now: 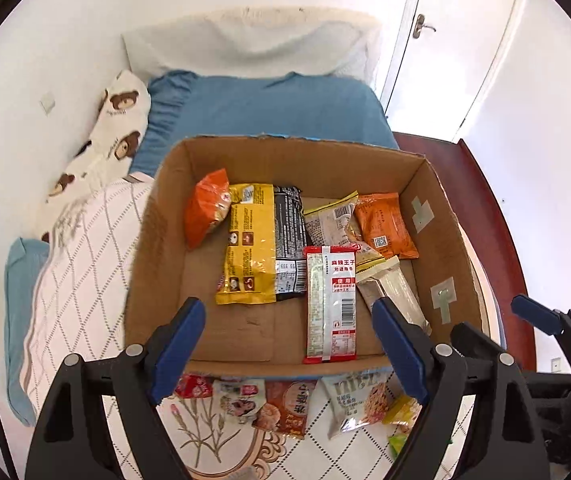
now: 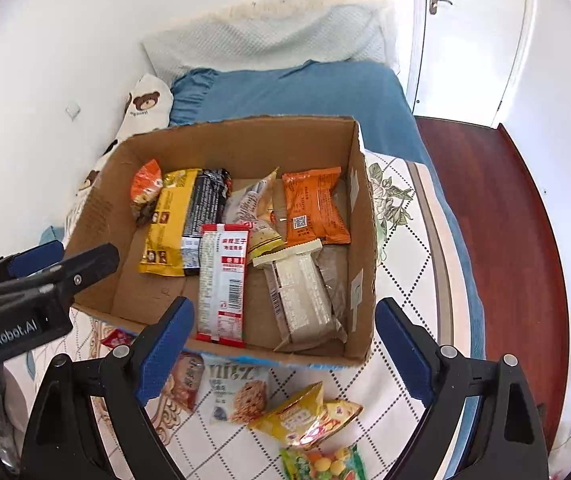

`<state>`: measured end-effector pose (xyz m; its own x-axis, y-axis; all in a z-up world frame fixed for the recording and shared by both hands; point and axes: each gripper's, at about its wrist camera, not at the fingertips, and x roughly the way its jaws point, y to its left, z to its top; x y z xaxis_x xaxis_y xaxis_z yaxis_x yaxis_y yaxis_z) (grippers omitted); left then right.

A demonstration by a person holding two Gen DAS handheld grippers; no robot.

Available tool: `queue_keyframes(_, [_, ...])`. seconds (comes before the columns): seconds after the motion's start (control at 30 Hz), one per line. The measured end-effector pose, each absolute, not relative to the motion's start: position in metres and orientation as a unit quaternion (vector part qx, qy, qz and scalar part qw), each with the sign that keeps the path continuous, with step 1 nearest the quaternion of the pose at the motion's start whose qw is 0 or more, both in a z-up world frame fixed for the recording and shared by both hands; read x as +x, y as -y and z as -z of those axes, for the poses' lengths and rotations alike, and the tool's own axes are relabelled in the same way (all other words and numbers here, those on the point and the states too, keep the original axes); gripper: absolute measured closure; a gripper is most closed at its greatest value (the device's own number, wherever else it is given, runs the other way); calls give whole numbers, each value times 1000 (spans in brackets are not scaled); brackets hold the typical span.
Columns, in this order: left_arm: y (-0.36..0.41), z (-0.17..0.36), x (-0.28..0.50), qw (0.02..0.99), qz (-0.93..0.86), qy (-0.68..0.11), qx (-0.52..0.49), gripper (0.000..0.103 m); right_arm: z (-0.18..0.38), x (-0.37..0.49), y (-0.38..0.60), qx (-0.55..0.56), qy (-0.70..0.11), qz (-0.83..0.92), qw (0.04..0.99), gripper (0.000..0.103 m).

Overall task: Organize snacks
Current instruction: 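Move both open tools back over the remaining snacks on the bed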

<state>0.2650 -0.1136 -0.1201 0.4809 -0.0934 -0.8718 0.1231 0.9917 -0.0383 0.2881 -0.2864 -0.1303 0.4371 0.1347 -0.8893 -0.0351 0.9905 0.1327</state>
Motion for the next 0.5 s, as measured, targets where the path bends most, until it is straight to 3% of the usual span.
queue_keyframes(0.17, [103, 111, 228, 872, 67, -485, 26, 18, 111, 254, 279, 66, -496, -58, 864, 13])
queue_keyframes(0.2, [102, 113, 221, 872, 65, -484, 31, 18, 110, 246, 277, 69, -492, -63, 865, 19])
queue_keyframes(0.23, [100, 117, 212, 871, 65, -486, 35, 18, 111, 240, 276, 71, -492, -68, 865, 40])
queue_keyframes(0.27, [99, 123, 205, 869, 66, -488, 38, 18, 114, 235, 275, 73, -495, -75, 863, 48])
queue_keyframes(0.5, [114, 200, 179, 815, 73, -573, 44, 18, 175, 201, 306, 141, -553, -68, 819, 47])
